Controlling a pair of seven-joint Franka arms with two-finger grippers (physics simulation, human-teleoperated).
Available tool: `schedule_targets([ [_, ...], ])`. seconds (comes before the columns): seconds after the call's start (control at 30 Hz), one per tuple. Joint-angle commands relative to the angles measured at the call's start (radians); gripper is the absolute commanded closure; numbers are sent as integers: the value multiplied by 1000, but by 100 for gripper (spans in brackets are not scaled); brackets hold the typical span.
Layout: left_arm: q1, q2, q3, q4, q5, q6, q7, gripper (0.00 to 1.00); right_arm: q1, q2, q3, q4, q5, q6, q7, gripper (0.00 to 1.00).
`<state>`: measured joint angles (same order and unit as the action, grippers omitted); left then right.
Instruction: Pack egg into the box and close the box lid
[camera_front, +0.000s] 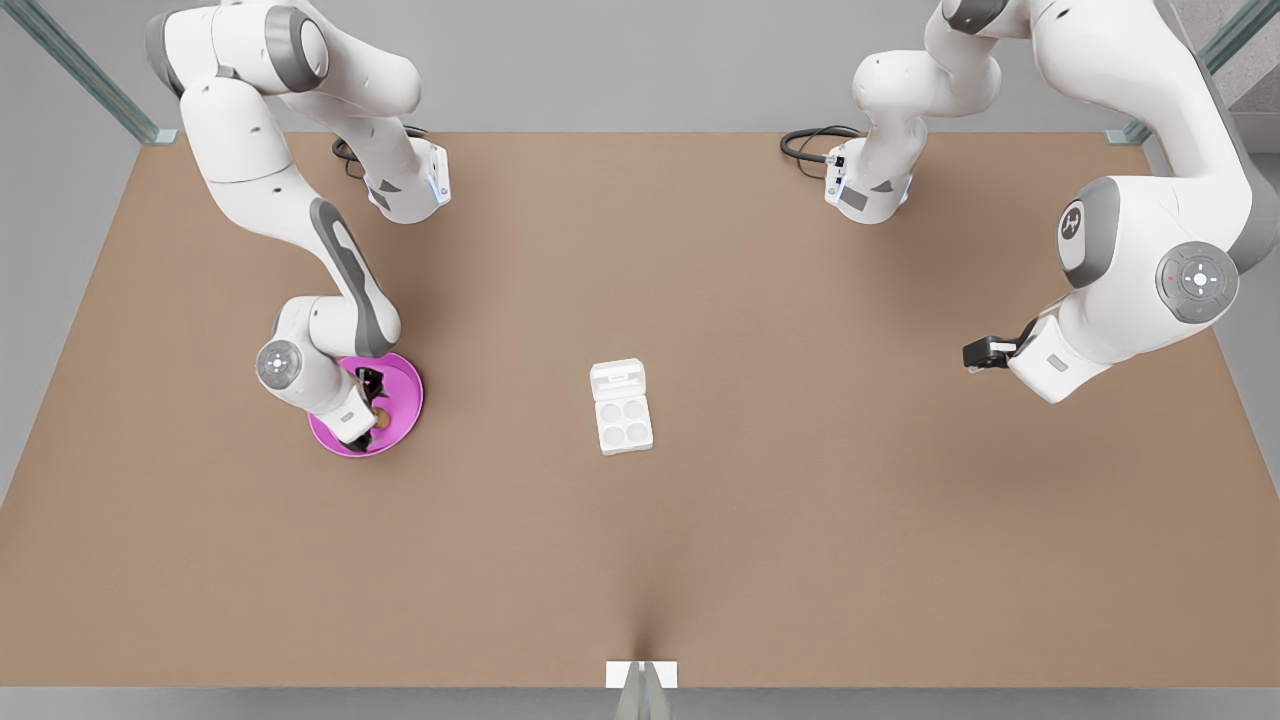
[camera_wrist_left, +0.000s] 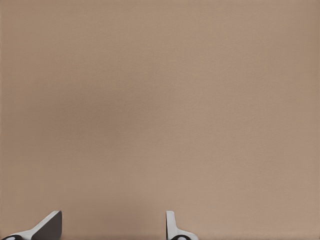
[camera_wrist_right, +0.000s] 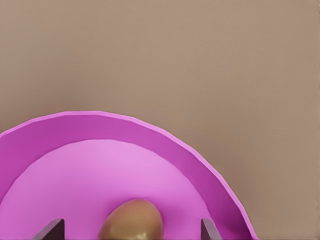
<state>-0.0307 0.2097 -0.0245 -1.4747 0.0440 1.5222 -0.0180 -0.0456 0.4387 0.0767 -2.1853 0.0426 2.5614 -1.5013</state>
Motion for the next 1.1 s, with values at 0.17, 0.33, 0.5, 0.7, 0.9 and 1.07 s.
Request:
schedule_targets([
  [0.17,0,0,0,1,0,1,0,0,-16,0,0,-8,0,25,-119,0],
  [0.33,0,2,0,1,0,1,0,0,-16,0,0,-16,0,25,-117,28],
  [0.5,0,2,0,1,0,3,0,0,-19,0,0,-16,0,23,-119,34],
  [0.7,0,5,0,1,0,4,0,0,-17,2,0,-14,0,23,-117,37],
  [0.9,0,5,0,1,0,4,0,0,-20,2,2,-11,0,23,-115,40],
  [1.07,0,7,0,1,0,4,0,0,-19,2,2,-10,0,23,-115,42],
])
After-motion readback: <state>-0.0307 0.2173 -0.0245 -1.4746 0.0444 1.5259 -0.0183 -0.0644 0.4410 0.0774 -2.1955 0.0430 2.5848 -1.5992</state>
